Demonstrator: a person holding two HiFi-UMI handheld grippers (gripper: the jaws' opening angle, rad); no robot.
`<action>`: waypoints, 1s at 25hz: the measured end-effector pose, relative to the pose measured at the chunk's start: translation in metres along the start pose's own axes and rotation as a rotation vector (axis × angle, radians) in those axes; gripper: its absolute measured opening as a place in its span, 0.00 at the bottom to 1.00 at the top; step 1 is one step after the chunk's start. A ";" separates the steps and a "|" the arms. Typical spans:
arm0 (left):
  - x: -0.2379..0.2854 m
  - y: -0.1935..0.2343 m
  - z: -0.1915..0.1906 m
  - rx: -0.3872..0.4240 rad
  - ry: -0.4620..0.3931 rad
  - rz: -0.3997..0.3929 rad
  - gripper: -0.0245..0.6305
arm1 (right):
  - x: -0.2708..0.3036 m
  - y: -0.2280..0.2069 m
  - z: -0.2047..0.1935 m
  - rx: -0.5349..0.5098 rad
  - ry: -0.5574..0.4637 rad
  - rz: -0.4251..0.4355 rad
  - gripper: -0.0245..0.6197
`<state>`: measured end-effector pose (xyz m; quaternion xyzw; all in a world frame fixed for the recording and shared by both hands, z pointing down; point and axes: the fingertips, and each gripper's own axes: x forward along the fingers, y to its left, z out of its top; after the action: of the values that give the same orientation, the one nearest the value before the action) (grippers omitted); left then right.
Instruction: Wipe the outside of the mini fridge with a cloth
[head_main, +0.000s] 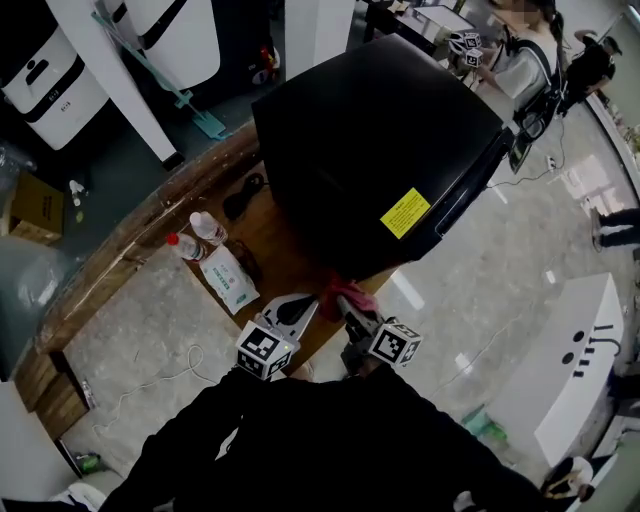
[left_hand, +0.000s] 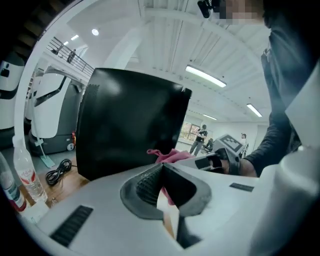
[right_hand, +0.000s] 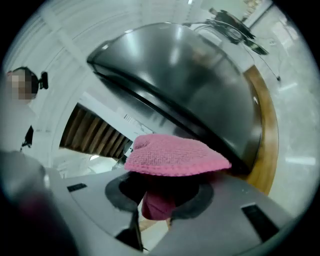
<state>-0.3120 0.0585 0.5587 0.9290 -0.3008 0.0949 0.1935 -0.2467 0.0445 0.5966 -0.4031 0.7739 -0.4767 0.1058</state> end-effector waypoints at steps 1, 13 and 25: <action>-0.005 -0.014 0.008 0.006 -0.007 0.000 0.04 | -0.015 0.015 0.009 -0.068 0.003 0.022 0.23; 0.047 -0.206 0.087 0.125 -0.140 -0.042 0.04 | -0.213 0.068 0.109 -0.741 -0.017 0.191 0.23; 0.185 -0.360 0.122 0.183 -0.205 -0.111 0.04 | -0.384 0.000 0.222 -0.877 -0.156 0.076 0.23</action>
<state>0.0580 0.1789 0.3934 0.9627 -0.2575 0.0157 0.0813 0.1259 0.1779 0.3954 -0.4160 0.9069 -0.0672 0.0001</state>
